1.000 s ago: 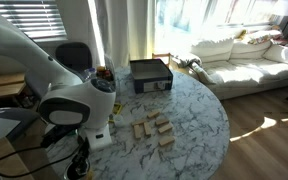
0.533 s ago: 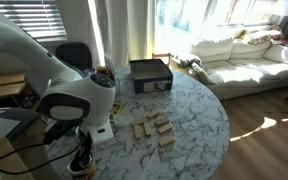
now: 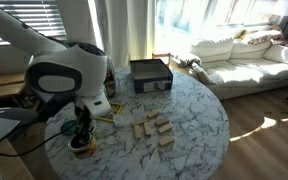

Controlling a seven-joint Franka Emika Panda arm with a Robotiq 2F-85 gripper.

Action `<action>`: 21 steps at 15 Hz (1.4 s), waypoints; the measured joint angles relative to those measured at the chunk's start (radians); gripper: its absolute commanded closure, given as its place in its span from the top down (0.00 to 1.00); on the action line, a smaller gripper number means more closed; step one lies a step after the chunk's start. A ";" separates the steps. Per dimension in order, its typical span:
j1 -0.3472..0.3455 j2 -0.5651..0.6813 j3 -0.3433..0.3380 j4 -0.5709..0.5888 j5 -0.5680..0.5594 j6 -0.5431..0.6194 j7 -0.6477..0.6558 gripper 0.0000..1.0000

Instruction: Take the lids off the cans than stack the cans

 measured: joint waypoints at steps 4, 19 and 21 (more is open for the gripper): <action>0.040 -0.088 0.044 0.000 0.052 -0.053 -0.069 0.03; 0.125 -0.032 0.107 0.007 0.166 -0.090 -0.233 0.03; 0.128 -0.010 0.108 0.019 0.166 -0.090 -0.243 0.03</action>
